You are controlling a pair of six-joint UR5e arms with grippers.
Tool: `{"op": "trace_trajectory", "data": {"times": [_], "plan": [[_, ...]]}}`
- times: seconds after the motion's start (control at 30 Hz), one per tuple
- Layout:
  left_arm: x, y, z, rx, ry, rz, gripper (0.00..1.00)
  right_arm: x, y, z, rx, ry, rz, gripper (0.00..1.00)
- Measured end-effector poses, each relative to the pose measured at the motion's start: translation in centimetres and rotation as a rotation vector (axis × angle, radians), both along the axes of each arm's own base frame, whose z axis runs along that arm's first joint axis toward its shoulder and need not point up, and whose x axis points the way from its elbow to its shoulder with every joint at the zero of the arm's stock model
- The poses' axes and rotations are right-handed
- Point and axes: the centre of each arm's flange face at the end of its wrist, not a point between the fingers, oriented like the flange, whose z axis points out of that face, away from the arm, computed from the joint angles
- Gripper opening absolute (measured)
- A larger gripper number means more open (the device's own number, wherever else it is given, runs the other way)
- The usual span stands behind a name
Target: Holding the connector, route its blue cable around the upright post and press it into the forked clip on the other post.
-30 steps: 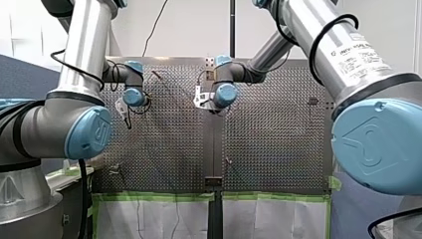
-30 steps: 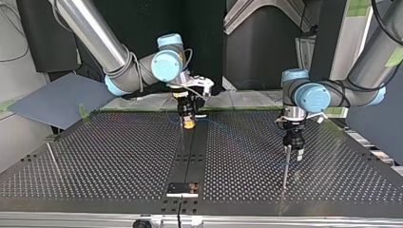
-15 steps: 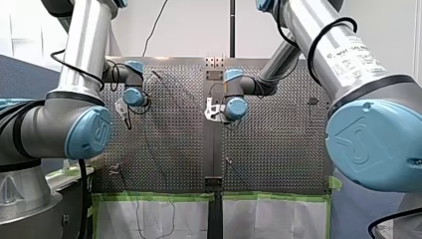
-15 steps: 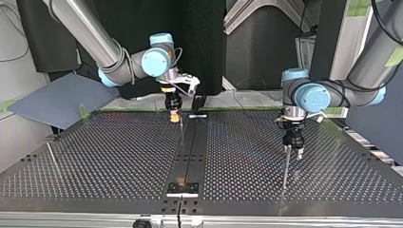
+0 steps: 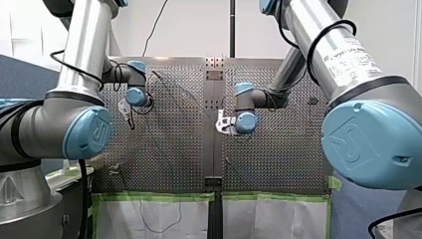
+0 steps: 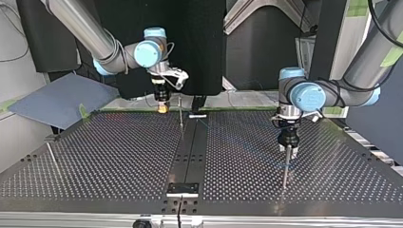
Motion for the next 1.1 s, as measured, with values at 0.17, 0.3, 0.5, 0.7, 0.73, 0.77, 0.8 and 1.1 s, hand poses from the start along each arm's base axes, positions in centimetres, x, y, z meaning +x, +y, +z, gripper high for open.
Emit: {"op": "trace_trajectory", "data": {"times": [0.17, 0.3, 0.5, 0.7, 0.73, 0.77, 0.8, 1.1], "plan": [[-0.1, 0.0, -0.1, 0.000, 0.006, -0.001, 1.00, -1.2, 0.5, -1.5, 0.000, 0.003, -0.015, 0.00], [-0.1, -0.1, -0.1, 0.000, 0.011, -0.002, 1.00, -1.9, 1.2, -2.7, 0.000, 0.006, -0.028, 0.00], [-0.2, -0.1, -0.1, 0.000, 0.014, -0.001, 1.00, -2.8, 2.4, -4.9, 0.007, 0.025, -0.052, 0.00], [-0.2, -0.1, -0.1, 0.000, 0.014, -0.001, 1.00, -3.9, 4.2, -8.8, 0.034, 0.066, -0.075, 0.00], [-0.2, -0.1, -0.1, 0.000, 0.014, -0.001, 1.00, -4.1, 4.5, -9.3, 0.037, 0.071, -0.079, 0.00], [-0.2, -0.1, -0.1, 0.000, 0.014, -0.001, 1.00, -4.4, 4.9, -10.0, 0.042, 0.079, -0.085, 0.00], [-0.2, -0.1, -0.1, 0.000, 0.014, -0.001, 1.00, -4.6, 5.2, -10.6, 0.048, 0.085, -0.090, 0.00], [-0.2, -0.1, -0.1, 0.000, 0.014, -0.001, 1.00, -8.1, 8.9, -16.9, 0.142, 0.177, -0.150, 0.00]]}}
